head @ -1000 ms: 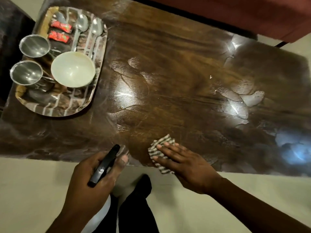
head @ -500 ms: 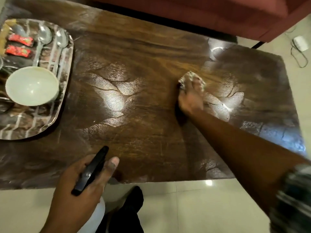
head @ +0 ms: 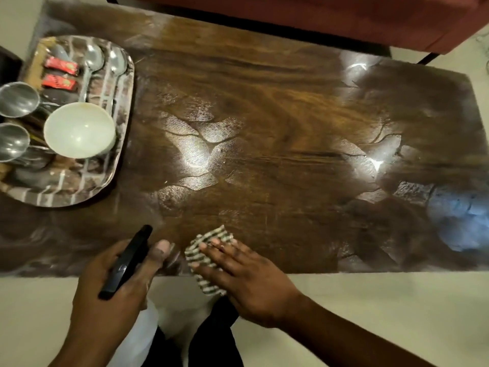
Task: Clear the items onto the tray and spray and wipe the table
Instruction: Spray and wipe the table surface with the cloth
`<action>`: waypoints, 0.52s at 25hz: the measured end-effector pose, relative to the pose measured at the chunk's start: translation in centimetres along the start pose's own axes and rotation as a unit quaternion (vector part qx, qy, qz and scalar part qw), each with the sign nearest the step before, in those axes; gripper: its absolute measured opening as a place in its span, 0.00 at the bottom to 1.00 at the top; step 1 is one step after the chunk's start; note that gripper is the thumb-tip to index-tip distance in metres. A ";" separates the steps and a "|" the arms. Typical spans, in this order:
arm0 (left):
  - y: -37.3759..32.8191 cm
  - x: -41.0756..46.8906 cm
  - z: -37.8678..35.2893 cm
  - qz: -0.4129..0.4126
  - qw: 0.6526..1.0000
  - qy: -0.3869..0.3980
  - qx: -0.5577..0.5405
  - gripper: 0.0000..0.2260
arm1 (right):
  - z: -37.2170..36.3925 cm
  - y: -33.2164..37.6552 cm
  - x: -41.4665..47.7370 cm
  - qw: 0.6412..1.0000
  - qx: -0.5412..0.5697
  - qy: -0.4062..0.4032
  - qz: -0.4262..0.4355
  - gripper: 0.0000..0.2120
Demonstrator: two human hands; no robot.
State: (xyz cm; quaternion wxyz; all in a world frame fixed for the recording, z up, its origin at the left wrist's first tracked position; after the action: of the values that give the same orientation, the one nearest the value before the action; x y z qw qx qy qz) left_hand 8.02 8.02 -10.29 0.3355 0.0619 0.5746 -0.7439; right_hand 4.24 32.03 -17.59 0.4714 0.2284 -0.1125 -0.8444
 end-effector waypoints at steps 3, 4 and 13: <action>1.7 -0.8 0.9 0.010 1.000 0.011 0.013 0.17 | 0.2 -1.3 -2.7 0.992 0.005 -0.064 -0.105 0.35; 2.3 -1.3 1.3 0.008 0.999 0.015 0.031 0.20 | 0.1 -1.0 -3.1 0.981 0.019 -0.102 -0.166 0.37; 6.3 -2.9 5.6 -0.013 0.999 0.020 0.044 0.22 | -3.8 12.8 9.5 0.952 0.102 -0.166 -0.236 0.32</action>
State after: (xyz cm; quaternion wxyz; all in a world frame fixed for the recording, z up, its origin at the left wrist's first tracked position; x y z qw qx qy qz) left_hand 15.49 3.48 -12.21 0.3111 0.0835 0.5483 -0.7718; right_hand 11.36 17.29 -18.33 0.2074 0.1525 -0.2178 -0.9414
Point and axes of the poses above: each hand's wrist, its own x-axis towards the middle knuckle, its own z-axis out of the back of the hand, y = z × x, the point moved 3 cm from there along x, towards the middle knuckle, and after that the axes turned 2 degrees about z, right-handed, at the moved point
